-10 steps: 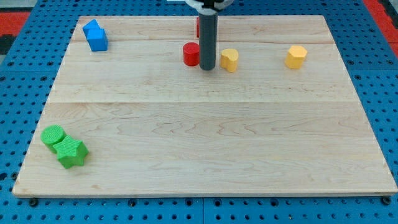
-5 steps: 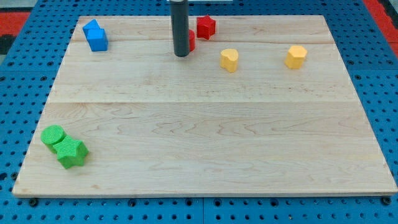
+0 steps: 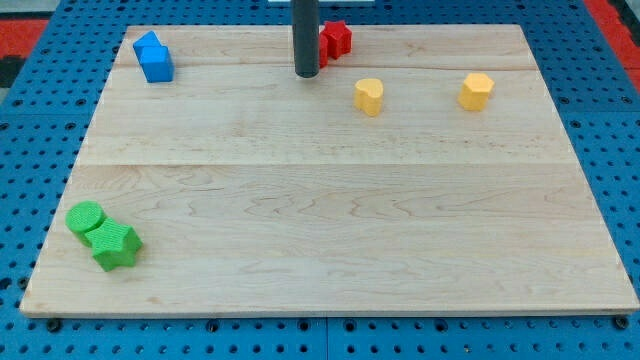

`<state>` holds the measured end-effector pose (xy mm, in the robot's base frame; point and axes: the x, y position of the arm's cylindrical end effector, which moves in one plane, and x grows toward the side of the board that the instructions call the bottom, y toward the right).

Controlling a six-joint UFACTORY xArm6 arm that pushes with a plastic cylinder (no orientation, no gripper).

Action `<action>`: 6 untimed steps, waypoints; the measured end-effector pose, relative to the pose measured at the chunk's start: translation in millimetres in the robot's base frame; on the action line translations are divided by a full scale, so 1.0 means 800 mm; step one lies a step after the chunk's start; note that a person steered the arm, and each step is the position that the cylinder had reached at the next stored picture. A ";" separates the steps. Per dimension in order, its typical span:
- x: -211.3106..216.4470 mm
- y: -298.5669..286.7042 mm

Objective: Put the red circle into the red star

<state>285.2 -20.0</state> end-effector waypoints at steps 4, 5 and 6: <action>0.000 0.000; 0.000 0.000; 0.009 0.007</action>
